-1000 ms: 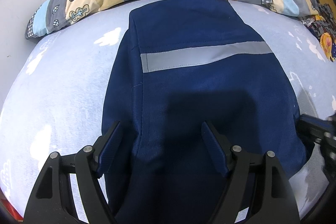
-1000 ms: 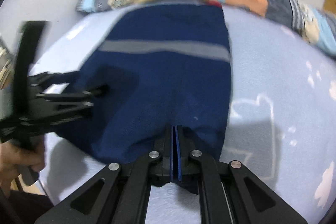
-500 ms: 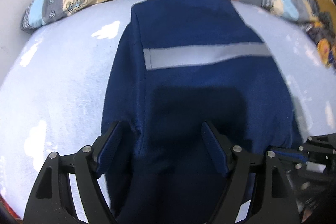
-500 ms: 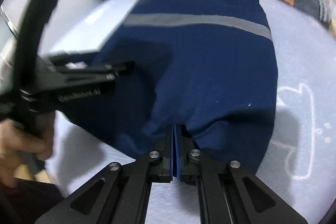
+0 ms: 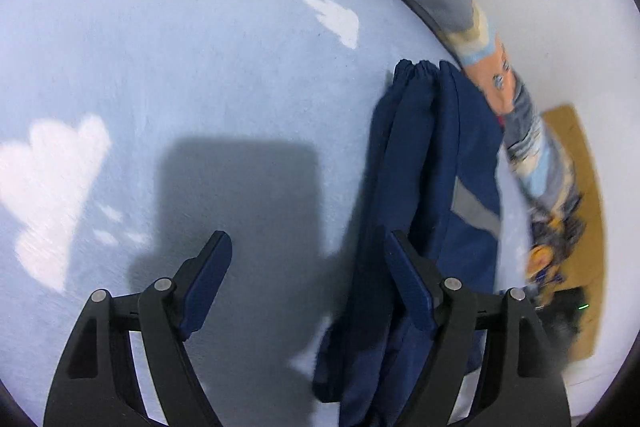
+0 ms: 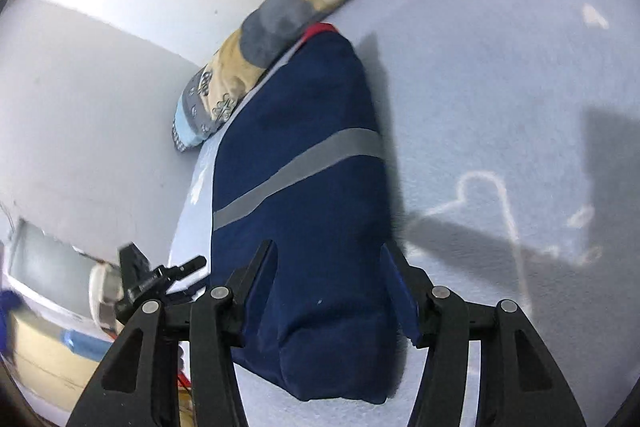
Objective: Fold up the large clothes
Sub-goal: 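Lift the jacket bundle with both tools and turn it over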
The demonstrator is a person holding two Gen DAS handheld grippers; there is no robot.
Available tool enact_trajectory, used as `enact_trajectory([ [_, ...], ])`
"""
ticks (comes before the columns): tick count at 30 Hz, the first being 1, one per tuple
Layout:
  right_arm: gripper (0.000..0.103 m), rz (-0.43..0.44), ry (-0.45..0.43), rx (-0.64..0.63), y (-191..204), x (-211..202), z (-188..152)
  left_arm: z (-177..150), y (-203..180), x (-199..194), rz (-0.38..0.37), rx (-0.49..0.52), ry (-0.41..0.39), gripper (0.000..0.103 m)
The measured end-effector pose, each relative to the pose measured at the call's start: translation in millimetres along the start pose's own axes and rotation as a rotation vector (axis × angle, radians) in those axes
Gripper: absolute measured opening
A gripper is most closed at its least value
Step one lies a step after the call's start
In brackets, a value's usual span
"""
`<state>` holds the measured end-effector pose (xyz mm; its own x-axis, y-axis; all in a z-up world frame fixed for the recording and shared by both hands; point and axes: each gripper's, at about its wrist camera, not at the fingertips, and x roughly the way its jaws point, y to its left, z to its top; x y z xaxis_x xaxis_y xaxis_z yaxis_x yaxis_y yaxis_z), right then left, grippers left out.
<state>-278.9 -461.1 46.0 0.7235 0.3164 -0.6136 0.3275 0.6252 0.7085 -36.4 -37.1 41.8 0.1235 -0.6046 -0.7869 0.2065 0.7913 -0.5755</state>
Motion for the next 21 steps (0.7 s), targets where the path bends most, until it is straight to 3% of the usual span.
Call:
enact_trajectory([
  [8,0.057,-0.008,0.049,0.036,-16.0,15.5,-10.7,0.4,-20.9,12.5,-0.182,0.001,0.056,0.079],
  [17,0.061,0.063,0.093,0.081,-26.0,46.9,-0.6,6.3,-36.4,48.2,-0.187,0.028,0.139,0.079],
  [21,0.064,0.127,0.093,0.114,-30.5,59.2,8.9,10.8,-24.6,49.5,-0.276,-0.048,0.142,0.083],
])
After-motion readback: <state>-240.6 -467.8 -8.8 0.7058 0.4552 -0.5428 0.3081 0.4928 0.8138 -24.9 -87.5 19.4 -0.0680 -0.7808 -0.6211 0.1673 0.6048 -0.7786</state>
